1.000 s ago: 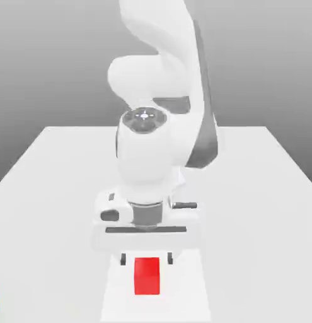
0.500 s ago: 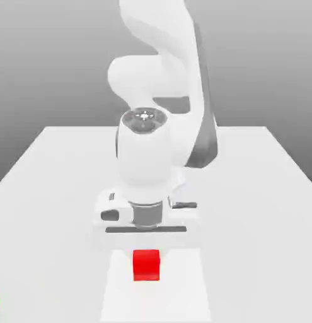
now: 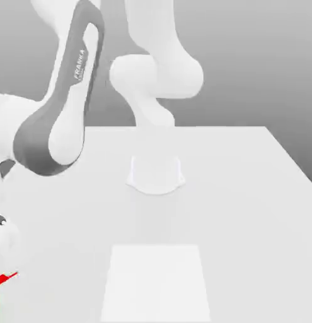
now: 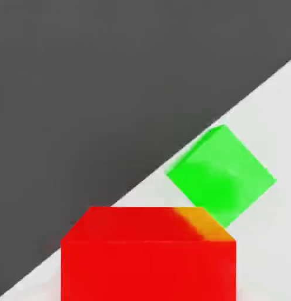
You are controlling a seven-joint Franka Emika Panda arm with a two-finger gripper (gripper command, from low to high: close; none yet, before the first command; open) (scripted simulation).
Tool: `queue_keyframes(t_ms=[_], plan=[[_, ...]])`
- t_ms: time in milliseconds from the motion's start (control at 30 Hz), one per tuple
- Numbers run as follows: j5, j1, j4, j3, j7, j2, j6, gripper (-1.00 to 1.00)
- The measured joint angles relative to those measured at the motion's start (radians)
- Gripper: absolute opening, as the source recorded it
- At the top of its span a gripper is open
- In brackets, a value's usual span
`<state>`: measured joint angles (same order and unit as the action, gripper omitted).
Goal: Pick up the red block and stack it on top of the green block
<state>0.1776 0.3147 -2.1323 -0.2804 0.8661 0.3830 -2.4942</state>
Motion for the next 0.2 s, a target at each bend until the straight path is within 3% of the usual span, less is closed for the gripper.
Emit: queue_keyframes(t_ms=[67, 100, 200], plan=[[0.031, 0.021, 0.015, 0.015, -0.016, 0.067, -0.050, -1.00], [0.044, 0.029, 0.019, 0.023, -0.024, 0.097, -0.075, 1.00], [0.045, 0.029, 0.019, 0.023, -0.024, 0.097, -0.075, 1.00]])
